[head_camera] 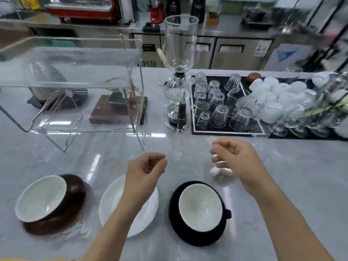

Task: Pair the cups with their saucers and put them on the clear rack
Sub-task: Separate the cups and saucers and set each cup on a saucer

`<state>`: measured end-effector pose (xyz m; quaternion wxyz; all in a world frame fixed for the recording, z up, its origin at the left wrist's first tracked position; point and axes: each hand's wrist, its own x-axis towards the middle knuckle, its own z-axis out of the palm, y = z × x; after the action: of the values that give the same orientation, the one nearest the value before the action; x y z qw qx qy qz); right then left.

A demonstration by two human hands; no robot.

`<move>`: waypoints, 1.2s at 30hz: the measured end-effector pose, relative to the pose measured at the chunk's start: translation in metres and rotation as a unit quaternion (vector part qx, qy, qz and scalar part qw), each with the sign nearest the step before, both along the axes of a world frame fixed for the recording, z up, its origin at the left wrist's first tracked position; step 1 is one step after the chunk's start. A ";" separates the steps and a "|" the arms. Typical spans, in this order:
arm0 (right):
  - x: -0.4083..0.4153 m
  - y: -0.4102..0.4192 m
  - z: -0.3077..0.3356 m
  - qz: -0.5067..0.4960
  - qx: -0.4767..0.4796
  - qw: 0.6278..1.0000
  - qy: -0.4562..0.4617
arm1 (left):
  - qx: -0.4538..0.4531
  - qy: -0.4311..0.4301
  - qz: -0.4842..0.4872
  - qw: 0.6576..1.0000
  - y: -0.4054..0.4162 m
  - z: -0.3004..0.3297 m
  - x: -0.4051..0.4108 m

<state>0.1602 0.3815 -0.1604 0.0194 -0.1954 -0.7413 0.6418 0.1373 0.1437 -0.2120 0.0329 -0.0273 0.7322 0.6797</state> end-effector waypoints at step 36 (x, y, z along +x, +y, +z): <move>-0.006 0.106 -0.065 -0.073 -0.148 0.974 -0.156 | -0.036 -0.354 -0.256 0.899 0.133 -0.018 -0.062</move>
<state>0.1543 0.4872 -0.2256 -0.0790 -0.3479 -0.6152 0.7030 0.0758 0.2766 -0.2304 0.4620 -0.0787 0.6777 0.5666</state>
